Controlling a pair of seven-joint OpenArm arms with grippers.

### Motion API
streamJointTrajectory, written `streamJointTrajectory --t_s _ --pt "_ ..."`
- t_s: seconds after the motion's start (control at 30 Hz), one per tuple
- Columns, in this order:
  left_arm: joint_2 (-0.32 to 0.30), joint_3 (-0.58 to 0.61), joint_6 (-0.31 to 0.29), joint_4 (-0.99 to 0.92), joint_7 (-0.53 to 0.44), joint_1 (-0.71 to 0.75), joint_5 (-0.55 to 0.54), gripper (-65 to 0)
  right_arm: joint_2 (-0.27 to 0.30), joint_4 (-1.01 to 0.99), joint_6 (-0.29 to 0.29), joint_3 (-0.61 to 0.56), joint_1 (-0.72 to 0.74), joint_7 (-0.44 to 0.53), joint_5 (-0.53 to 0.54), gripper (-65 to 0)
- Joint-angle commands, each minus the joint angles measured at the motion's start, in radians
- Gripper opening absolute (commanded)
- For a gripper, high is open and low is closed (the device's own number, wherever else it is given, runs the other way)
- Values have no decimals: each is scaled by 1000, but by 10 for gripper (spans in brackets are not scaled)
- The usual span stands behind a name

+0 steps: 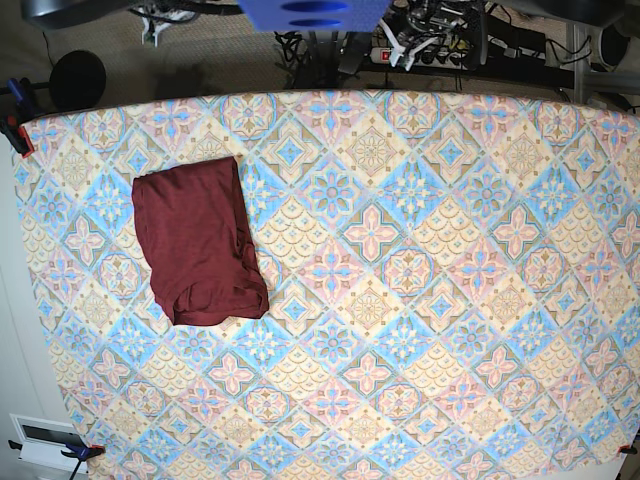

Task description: Layout the t-shirt on the table in an organized manner, then fold the t-shirt properly

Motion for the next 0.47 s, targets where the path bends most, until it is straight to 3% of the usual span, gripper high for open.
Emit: streamJointTrajectory --t_s 0.0,0.1,0.43 --pt "4 16 -6 4 -6 3 -2 -647 14 1 -23 0 11 4 -1 -650" --pt "4 45 -6 4 -6 3 -1 -647 12 -27 -74 -2 59 3 -1 -650" --pt "5 40 -6 7 -6 -20 -7 -647 12 -97 -77 -2 112 4 -2 -650"
